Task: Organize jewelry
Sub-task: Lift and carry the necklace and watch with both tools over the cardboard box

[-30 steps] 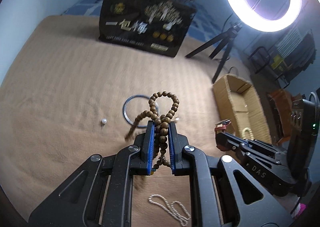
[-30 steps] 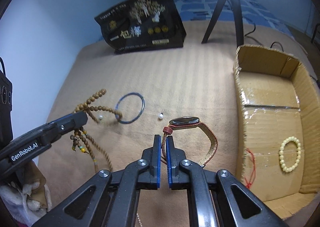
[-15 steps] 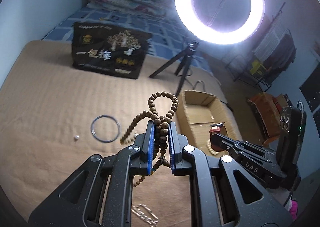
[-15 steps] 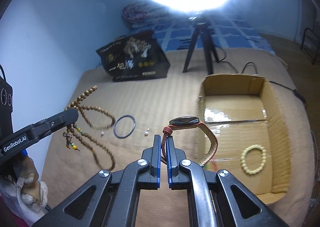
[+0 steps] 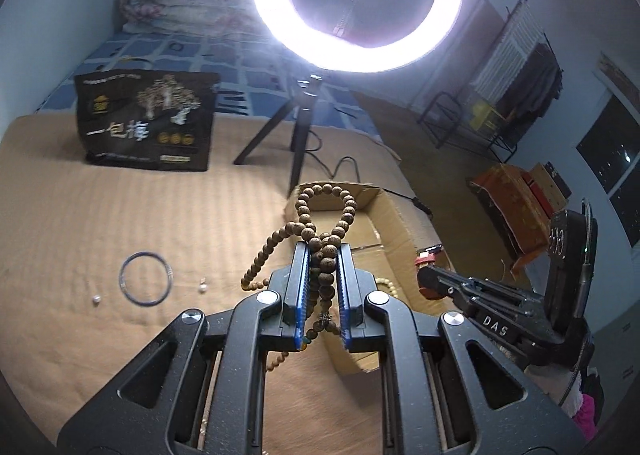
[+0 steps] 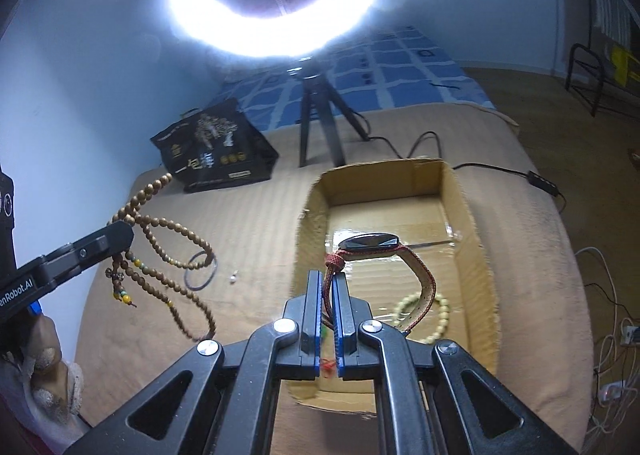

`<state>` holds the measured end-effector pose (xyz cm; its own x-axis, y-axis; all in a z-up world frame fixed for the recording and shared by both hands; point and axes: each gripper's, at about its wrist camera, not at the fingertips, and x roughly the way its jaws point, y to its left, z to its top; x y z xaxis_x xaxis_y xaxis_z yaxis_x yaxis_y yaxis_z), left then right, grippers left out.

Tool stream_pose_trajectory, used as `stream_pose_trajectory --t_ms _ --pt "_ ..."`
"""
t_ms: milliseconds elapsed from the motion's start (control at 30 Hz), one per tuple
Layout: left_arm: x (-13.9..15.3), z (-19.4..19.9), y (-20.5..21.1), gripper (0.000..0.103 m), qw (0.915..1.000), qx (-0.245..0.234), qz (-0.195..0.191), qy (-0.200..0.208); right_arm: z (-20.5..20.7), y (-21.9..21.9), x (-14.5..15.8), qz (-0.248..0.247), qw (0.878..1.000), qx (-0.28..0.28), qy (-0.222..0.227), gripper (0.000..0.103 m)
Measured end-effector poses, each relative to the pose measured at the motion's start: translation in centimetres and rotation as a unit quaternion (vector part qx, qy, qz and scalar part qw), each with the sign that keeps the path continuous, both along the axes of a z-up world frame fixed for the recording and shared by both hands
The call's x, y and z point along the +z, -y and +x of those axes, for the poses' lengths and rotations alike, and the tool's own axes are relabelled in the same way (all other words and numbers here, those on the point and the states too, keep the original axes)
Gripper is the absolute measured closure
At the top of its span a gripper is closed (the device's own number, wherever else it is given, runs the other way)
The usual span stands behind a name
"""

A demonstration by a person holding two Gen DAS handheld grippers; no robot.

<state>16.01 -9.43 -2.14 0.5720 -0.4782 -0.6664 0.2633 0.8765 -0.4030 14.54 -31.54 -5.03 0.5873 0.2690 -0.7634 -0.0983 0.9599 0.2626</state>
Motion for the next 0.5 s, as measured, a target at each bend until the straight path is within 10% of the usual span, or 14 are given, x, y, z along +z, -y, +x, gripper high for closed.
stream_pose_trajectory --t_ms 500 --pt "0.9 3.6 7.7 0.092 0.9989 -0.043 -0.004 0.017 0.9 3.9 -1.1 0.012 0.999 -0.027 -0.016 0.101"
